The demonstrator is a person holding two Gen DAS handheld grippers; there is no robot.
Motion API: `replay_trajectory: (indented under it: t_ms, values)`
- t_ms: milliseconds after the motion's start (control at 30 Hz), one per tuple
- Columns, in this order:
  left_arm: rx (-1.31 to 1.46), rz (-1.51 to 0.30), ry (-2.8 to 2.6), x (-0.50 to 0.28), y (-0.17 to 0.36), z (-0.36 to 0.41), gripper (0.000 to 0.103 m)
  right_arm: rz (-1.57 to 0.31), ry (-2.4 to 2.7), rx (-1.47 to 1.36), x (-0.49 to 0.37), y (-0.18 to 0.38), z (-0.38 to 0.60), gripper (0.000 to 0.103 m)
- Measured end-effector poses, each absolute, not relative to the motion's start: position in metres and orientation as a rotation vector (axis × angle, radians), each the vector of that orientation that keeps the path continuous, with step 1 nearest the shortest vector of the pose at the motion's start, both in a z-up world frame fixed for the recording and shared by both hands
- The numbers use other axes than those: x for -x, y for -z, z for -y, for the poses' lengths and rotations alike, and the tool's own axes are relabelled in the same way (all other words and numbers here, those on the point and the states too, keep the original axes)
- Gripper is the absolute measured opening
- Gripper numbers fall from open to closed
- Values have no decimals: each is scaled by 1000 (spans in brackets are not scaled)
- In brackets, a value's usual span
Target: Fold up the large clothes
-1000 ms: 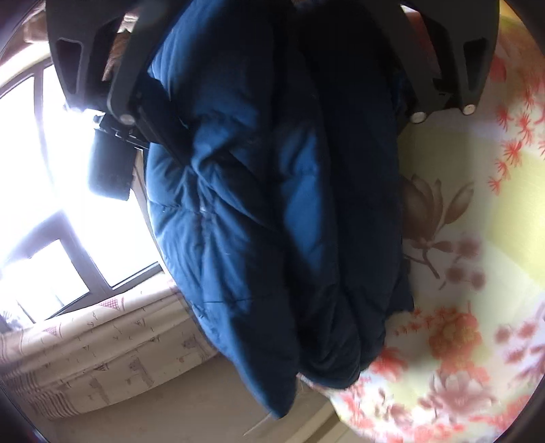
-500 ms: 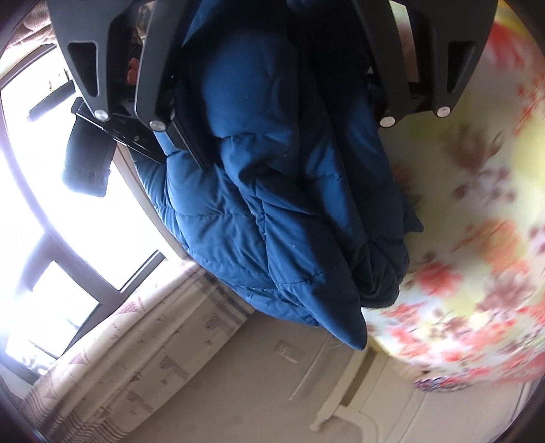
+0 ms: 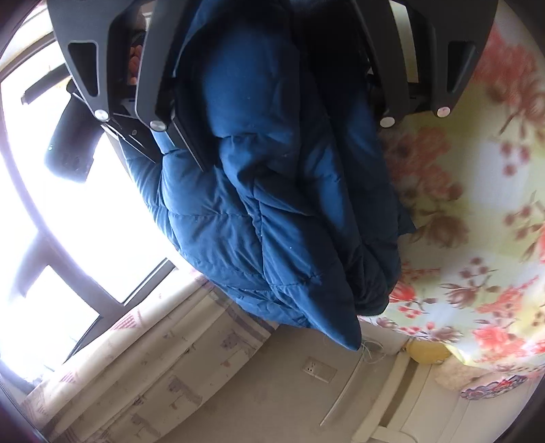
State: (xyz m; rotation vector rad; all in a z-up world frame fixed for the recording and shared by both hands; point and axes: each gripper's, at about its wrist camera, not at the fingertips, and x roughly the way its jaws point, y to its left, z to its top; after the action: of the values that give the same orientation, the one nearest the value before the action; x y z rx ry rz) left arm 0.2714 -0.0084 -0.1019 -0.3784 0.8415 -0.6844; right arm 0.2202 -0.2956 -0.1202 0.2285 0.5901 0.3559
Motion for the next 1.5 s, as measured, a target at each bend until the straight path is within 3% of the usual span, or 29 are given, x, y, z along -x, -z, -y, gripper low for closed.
replay_trajectory:
  t_ms: [167, 433, 567, 833, 1033, 1200, 1267, 1500]
  values:
    - [369, -861, 622, -293, 118, 28, 75, -649, -302, -267, -235, 141, 315, 67]
    - [350, -899, 600, -320, 114, 30, 75, -672, -260, -281, -247, 141, 314, 68]
    - [369, -865, 607, -309, 119, 21, 86, -696, -212, -298, -233, 135, 317, 91]
    - [188, -724, 449, -256, 102, 18, 99, -651, -165, -88, -191, 120, 292, 91]
    - [25, -635, 290, -219, 76, 16, 100, -645, -160, -63, -164, 109, 288, 91]
    - [-179, -391, 122, -152, 22, 27, 101, -452, -143, -2, -103, 47, 283, 91]
    - [-219, -332, 68, -128, 0, 33, 101, -365, -128, 42, -77, 25, 276, 99]
    - [-119, -289, 63, -81, -22, 35, 101, -318, -69, 74, -44, 4, 272, 99]
